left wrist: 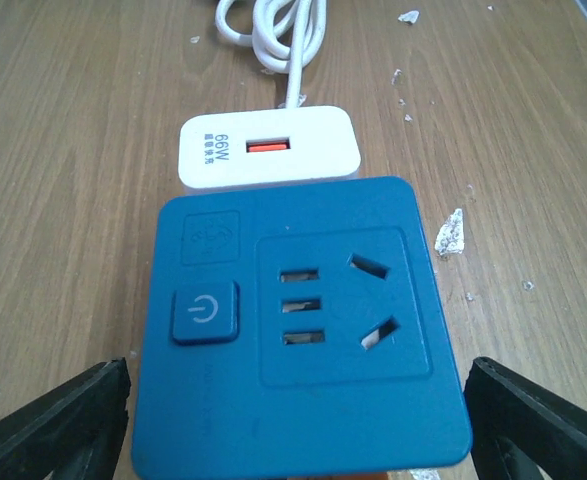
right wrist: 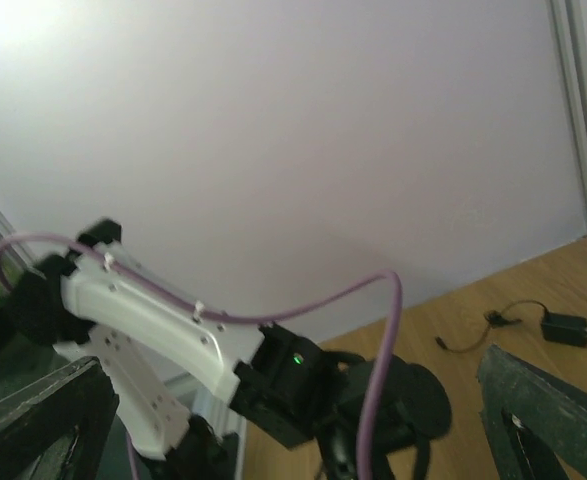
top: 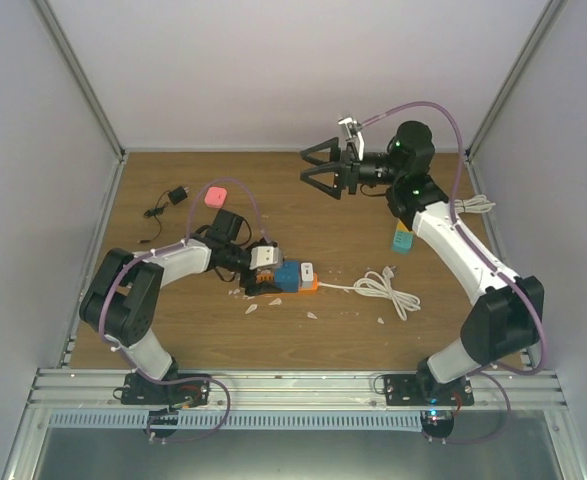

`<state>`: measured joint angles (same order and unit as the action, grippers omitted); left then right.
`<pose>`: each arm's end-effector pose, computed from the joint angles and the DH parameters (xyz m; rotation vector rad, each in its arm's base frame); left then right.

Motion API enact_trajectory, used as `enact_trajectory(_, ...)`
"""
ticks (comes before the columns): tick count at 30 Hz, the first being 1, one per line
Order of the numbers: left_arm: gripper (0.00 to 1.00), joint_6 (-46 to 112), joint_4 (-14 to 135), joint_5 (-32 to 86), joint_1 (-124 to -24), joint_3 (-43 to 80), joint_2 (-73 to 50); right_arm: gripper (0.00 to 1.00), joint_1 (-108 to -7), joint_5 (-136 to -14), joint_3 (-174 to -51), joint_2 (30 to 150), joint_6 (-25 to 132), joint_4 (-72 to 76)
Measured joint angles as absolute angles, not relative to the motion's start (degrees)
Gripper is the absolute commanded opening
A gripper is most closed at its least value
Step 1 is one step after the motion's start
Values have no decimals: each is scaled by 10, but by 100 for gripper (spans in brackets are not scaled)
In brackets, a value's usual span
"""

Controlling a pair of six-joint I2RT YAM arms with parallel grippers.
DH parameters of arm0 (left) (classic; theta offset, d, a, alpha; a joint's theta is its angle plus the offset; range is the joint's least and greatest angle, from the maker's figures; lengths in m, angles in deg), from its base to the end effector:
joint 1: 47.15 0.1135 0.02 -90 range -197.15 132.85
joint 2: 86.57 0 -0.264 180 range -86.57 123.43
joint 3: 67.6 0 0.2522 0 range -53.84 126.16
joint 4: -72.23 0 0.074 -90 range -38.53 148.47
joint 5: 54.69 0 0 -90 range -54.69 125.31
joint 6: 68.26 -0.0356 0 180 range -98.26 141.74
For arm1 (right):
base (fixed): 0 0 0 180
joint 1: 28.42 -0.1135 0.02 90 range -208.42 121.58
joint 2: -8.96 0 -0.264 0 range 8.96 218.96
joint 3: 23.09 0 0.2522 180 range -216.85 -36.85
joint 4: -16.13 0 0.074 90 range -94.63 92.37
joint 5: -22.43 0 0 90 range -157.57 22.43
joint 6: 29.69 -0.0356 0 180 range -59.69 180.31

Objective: Pull the plug off the socket

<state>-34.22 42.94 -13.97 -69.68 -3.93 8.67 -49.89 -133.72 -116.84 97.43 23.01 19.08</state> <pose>0.2726 -0.1423 0.1594 1.6640 1.6044 -0.8367 0.3153 0.1590 0.4133 -0.8520 1.5347 1.5910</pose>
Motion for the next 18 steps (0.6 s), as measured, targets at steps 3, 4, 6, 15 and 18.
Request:
enact_trajectory(3,85,-340,430,-132,-703,-39,87,100,-484,-1352,-1147,961,310,150)
enact_trajectory(4,83,-338,430,-131,-704,-39,87,100,-478,-1355,-1136,955,349,127)
enact_trajectory(6,78,-333,432,-128,-705,-39,87,100,-466,-1354,-1112,944,428,81)
enact_trajectory(15,53,-315,427,-122,-710,-31,87,100,-435,-1310,-978,917,786,-109)
enact_trajectory(18,46,-316,425,-122,-710,-29,87,100,-436,-1302,-951,924,889,-152)
